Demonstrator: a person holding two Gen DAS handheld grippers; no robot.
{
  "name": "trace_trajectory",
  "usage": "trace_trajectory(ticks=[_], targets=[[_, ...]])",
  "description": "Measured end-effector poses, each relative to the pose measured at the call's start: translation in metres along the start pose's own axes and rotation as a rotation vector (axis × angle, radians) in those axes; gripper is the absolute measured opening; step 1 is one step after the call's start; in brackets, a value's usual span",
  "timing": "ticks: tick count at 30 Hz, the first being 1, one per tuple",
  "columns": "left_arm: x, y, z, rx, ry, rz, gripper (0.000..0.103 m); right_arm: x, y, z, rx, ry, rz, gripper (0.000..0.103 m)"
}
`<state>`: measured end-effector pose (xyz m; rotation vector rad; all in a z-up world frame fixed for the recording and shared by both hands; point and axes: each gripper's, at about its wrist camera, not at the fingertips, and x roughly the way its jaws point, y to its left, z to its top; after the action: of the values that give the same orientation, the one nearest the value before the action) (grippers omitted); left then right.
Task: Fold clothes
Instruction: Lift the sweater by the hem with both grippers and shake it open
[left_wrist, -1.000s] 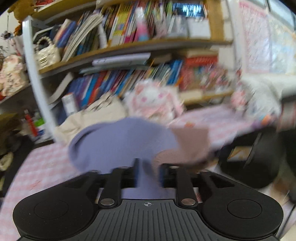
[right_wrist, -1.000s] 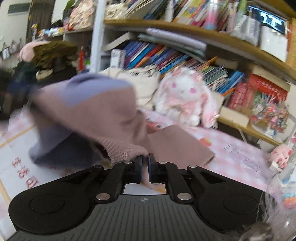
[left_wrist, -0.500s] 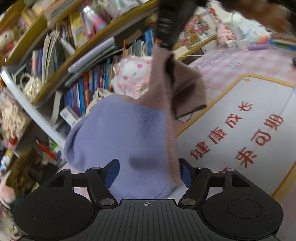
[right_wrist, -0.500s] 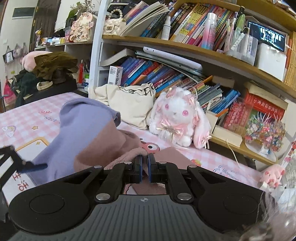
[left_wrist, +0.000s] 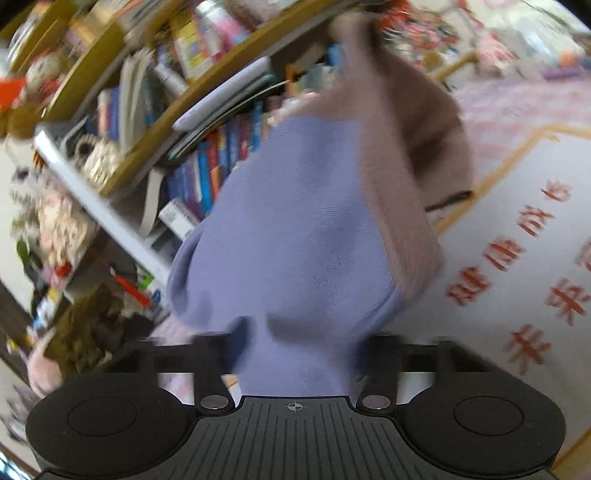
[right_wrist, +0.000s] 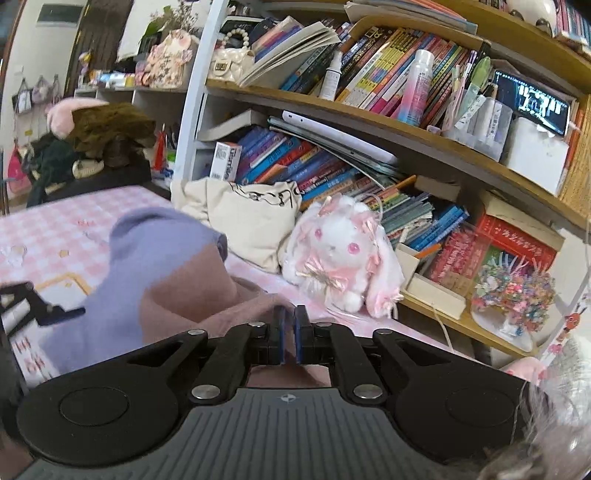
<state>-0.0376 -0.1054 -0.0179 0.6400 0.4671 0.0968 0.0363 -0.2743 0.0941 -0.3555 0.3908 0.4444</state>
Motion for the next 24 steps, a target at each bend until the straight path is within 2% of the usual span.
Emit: trace_trajectory(ticks=[1, 4, 6, 8, 9, 11, 14, 15, 16, 23, 24], targets=[[0.0, 0.011, 0.0, -0.037, 0.004, 0.007, 0.007, -0.003, 0.0, -0.005, -0.006, 0.003, -0.007, 0.005], [0.002, 0.046, -0.001, -0.148, 0.017, 0.029, 0.006, -0.006, -0.001, -0.023, 0.005, 0.053, 0.016, 0.005], [-0.009, 0.069, 0.009, -0.214, -0.023, 0.041, 0.006, -0.006, 0.005, -0.038, -0.015, 0.092, 0.063, 0.005], [-0.02, 0.089, 0.026, -0.259, -0.077, 0.044, 0.006, -0.008, 0.014, -0.053, -0.044, 0.121, 0.121, 0.012], [-0.025, 0.095, 0.035, -0.269, -0.102, 0.045, 0.006, -0.009, 0.021, -0.06, -0.076, 0.131, 0.144, 0.03], [-0.034, 0.108, 0.053, -0.288, -0.152, 0.046, 0.006, -0.01, 0.04, -0.074, -0.175, 0.146, 0.17, 0.06], [-0.047, 0.119, 0.076, -0.301, -0.214, 0.032, 0.006, -0.012, 0.066, -0.091, -0.295, 0.136, 0.172, 0.072], [-0.05, 0.119, 0.081, -0.3, -0.226, 0.025, 0.006, -0.012, 0.074, -0.095, -0.319, 0.124, 0.159, 0.083], [-0.053, 0.12, 0.086, -0.298, -0.237, 0.019, 0.006, -0.011, 0.08, -0.097, -0.327, 0.11, 0.142, 0.088], [-0.064, 0.119, 0.095, -0.287, -0.241, -0.002, 0.006, 0.004, 0.103, -0.092, -0.326, 0.059, 0.112, 0.088], [-0.066, 0.121, 0.094, -0.293, -0.238, -0.002, 0.006, 0.007, 0.106, -0.091, -0.33, 0.049, 0.105, 0.08]])
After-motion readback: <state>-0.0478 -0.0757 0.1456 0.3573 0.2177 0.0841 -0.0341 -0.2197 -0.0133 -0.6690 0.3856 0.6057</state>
